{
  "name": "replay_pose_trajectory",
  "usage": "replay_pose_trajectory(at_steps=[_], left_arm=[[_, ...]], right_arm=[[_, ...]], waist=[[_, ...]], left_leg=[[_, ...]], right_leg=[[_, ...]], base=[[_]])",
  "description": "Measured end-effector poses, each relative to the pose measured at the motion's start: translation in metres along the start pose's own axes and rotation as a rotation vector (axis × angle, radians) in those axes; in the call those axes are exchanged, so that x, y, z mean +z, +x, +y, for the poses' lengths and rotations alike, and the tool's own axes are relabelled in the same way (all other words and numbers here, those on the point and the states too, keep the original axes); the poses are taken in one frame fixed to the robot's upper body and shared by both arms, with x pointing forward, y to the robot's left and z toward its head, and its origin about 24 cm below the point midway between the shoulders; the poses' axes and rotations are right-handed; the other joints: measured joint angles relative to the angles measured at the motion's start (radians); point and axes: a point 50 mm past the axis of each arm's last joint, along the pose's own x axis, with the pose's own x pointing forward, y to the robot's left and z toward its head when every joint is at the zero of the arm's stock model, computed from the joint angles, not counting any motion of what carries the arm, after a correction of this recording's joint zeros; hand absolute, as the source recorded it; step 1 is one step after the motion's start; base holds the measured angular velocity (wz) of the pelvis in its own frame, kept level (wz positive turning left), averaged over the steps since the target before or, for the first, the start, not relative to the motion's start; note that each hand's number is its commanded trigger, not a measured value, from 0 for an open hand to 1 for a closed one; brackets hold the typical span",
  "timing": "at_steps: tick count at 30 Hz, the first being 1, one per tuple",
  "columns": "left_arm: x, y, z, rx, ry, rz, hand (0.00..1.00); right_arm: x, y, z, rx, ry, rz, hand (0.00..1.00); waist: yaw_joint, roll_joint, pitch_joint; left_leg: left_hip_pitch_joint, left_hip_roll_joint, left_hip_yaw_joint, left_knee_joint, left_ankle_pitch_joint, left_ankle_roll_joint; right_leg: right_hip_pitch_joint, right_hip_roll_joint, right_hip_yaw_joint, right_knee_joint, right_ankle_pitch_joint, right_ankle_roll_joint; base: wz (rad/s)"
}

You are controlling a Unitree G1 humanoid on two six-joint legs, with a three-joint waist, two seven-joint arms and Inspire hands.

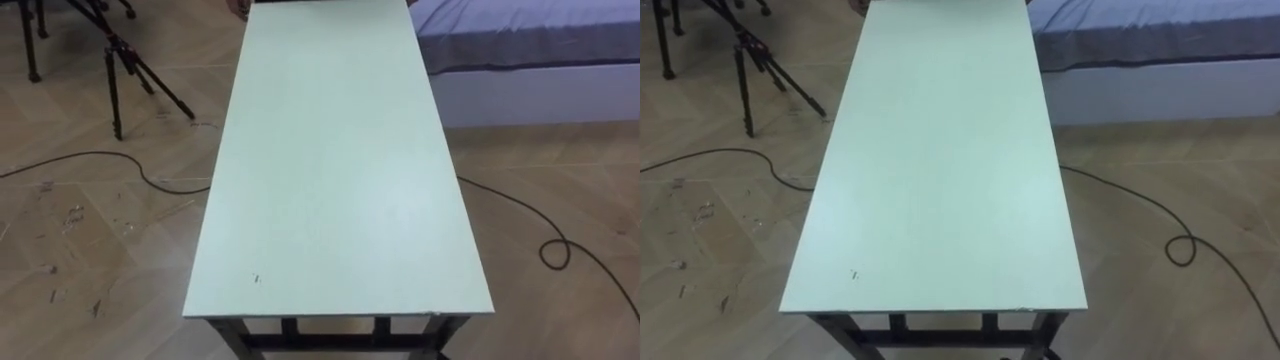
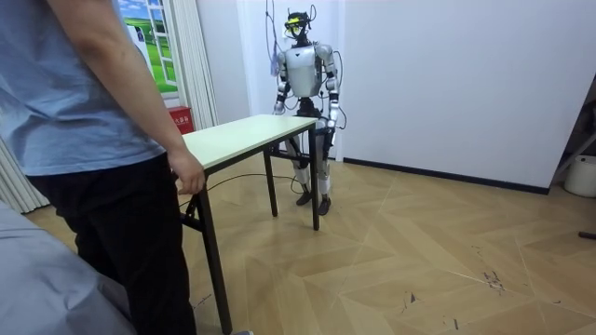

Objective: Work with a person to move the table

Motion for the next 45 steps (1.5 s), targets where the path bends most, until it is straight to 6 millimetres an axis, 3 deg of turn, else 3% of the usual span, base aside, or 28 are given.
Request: replay_pose_trajectory(at_steps=[1, 5, 9, 13, 15, 24, 27, 31, 36, 45], left_arm=[[0.001, -0.001, -0.01, -0.064, -0.028, -0.011, 0.0], [-0.003, -0.011, -0.017, -0.138, -0.107, -0.008, 0.0], [-0.011, -0.02, -0.041, -0.264, -0.208, 0.032, 0.0], [-0.013, -0.026, -0.079, -0.43, -0.297, 0.071, 0.0], [-0.012, -0.03, -0.087, -0.468, -0.303, 0.066, 0.0], [-0.003, -0.033, -0.1, -0.537, -0.296, 0.059, 0.0], [0.0, -0.031, -0.105, -0.552, -0.312, 0.058, 0.0], [0.007, -0.028, -0.113, -0.587, -0.263, 0.06, 0.0], [0.011, -0.027, -0.11, -0.581, -0.232, 0.068, 0.0], [0.016, -0.025, -0.11, -0.58, -0.261, 0.077, 0.0]], right_arm=[[-0.001, -0.004, 0.005, 0.034, 0.003, -0.011, 0.0], [-0.005, -0.008, 0.028, 0.154, 0.025, -0.028, 0.0], [-0.005, -0.004, 0.06, 0.299, 0.082, -0.033, 0.0], [-0.01, -0.007, 0.09, 0.445, 0.056, -0.002, 0.0], [-0.012, -0.01, 0.096, 0.484, 0.053, 0.001, 0.0], [0.003, -0.013, 0.101, 0.538, 0.039, -0.036, 0.0], [0.008, -0.014, 0.104, 0.55, 0.038, -0.056, 0.0], [0.018, -0.012, 0.103, 0.558, 0.019, -0.076, 0.0], [0.021, -0.013, 0.101, 0.558, -0.015, -0.062, 0.0], [0.033, -0.007, 0.106, 0.538, -0.024, -0.066, 0.0]], waist=[[0.0, -0.003, 0.0036], [-0.021, -0.013, 0.0036], [-0.032, 0.006, 0.0064], [-0.035, 0.012, 0.0032], [-0.048, 0.01, 0.0029], [-0.069, -0.014, -0.0009], [-0.07, -0.006, 0.0032], [-0.079, 0.017, 0.0143], [-0.08, 0.031, 0.0074], [-0.077, 0.018, 0.0154]], left_leg=[[-0.002, 0.001, 0.0, 0.0, 0.0, 0.0], [-0.009, 0.001, -0.003, 0.013, -0.003, 0.004], [-0.008, 0.003, -0.013, 0.013, -0.007, 0.011], [-0.022, -0.004, -0.018, 0.015, -0.004, 0.018], [-0.023, -0.004, -0.018, 0.015, -0.002, 0.019], [-0.022, -0.003, -0.016, 0.015, -0.001, 0.018], [-0.013, -0.004, -0.014, 0.014, -0.002, 0.018], [-0.011, -0.005, -0.016, 0.009, -0.003, 0.019], [-0.011, -0.002, -0.016, 0.008, -0.002, 0.018], [-0.005, -0.003, -0.01, 0.011, -0.002, 0.018]], right_leg=[[-0.004, 0.0, 0.0, 0.007, 0.0, 0.0], [-0.003, -0.001, -0.01, 0.008, 0.0, 0.0], [-0.003, -0.006, -0.015, 0.013, 0.0, 0.007], [-0.021, -0.012, -0.013, 0.025, -0.002, 0.012], [-0.024, -0.013, -0.012, 0.025, -0.002, 0.012], [-0.032, -0.011, -0.005, 0.028, -0.001, 0.012], [-0.022, -0.011, 0.006, 0.025, 0.001, 0.016], [-0.021, -0.007, -0.005, 0.023, 0.001, 0.016], [-0.024, -0.01, -0.008, 0.026, 0.001, 0.016], [-0.019, -0.01, 0.004, 0.025, 0.001, 0.016]], base=[[0.0], [0.05], [0.06], [0.0], [0.02], [-0.02], [-0.04], [0.0], [0.0], [-0.02]])
